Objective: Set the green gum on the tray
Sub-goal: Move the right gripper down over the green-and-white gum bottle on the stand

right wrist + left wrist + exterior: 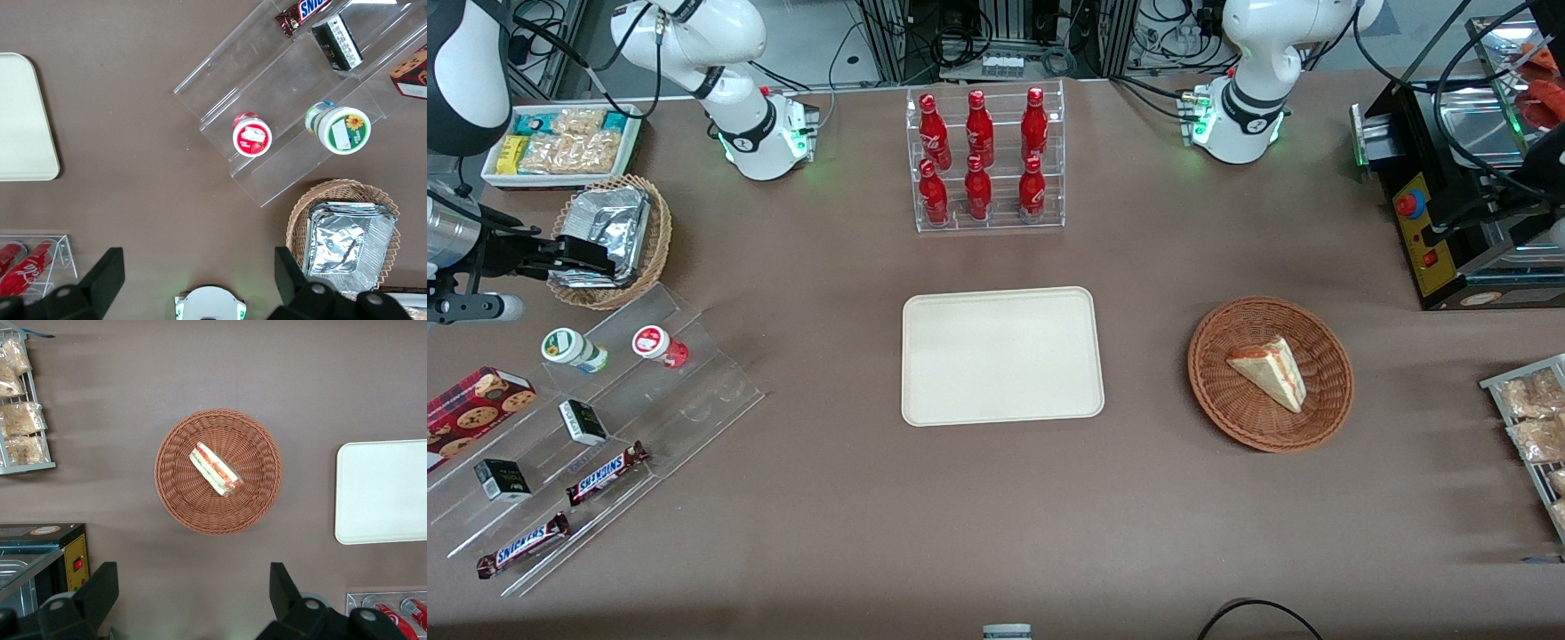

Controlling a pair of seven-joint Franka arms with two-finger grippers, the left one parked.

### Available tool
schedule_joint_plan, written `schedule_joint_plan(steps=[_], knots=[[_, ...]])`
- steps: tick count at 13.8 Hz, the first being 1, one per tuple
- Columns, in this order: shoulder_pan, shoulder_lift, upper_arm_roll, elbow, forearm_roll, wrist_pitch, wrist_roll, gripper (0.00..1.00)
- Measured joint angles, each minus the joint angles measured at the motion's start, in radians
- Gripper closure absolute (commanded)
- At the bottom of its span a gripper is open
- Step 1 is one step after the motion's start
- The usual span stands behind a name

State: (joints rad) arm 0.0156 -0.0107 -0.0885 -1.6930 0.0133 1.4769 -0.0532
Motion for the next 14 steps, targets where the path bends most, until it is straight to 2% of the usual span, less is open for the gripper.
schedule_joint_plan(steps=[3, 8, 11, 14], knots=[[0.000, 0.000, 0.000, 0.007, -0.024, 0.000, 0.001, 0.00], [-0.002, 0.004, -0.002, 0.009, -0.025, 0.007, -0.061, 0.00], [-0.022, 0.010, -0.011, -0.028, -0.026, 0.080, -0.200, 0.00], [-0.080, 0.021, -0.013, -0.091, -0.027, 0.189, -0.452, 0.00]])
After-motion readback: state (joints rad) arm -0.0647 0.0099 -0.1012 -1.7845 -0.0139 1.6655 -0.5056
